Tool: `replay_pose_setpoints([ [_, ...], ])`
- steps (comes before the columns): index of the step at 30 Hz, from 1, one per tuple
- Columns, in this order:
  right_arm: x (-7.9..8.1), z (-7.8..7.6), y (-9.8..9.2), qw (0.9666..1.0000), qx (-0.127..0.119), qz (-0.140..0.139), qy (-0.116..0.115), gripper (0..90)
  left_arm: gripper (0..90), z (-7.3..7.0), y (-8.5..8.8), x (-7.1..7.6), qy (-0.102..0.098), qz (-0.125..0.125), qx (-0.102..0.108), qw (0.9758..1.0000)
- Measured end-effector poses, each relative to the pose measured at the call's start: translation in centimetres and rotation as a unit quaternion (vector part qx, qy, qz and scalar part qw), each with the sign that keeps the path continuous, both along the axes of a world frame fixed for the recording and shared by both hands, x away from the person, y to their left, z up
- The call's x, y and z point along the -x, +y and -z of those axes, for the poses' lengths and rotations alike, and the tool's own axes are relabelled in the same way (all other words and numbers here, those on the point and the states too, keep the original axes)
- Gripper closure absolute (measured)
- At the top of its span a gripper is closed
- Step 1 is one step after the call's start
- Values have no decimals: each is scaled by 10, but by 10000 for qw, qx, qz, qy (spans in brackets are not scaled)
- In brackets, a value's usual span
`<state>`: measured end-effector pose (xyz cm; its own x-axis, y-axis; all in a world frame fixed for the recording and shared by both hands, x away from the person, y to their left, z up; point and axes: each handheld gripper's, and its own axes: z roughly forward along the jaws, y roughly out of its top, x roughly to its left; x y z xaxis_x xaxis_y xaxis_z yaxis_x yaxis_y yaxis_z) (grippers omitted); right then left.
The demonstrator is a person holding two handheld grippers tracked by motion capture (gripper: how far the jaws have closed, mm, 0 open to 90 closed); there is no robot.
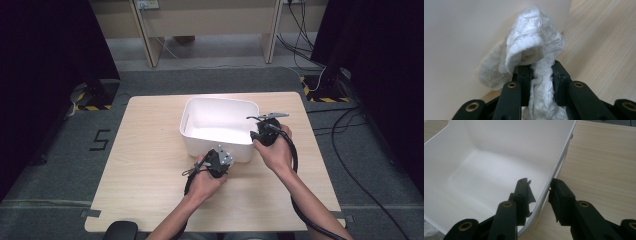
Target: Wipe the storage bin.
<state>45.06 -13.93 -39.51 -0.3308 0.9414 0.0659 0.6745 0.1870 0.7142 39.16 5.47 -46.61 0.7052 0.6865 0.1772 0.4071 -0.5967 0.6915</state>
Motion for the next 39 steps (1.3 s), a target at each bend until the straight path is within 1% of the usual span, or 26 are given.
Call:
replay_pose_setpoints([
  [8,0,0,0,10000,-6,7,-6,679,726,-14,0,3,-118,12,127,9998],
  [10,0,0,0,10000,-6,8,-6,680,727,-18,0,4,-135,40,100,9999],
  [14,0,0,0,10000,-1,8,-4,679,726,-21,0,5,-183,34,153,9997],
  [17,0,0,0,10000,-12,11,-9,679,726,-24,0,6,-245,48,129,9996],
  [19,0,0,0,10000,-11,10,-8,679,726,-27,0,7,-276,35,180,9995],
  [21,0,0,0,10000,-21,15,-4,679,726,-29,0,7,-273,51,170,9995],
  [32,0,0,0,10000,-13,18,-5,677,726,-34,-4,7,-320,99,145,9993],
  [39,0,0,0,10000,-18,31,-5,676,726,-36,-9,7,-329,134,179,9992],
])
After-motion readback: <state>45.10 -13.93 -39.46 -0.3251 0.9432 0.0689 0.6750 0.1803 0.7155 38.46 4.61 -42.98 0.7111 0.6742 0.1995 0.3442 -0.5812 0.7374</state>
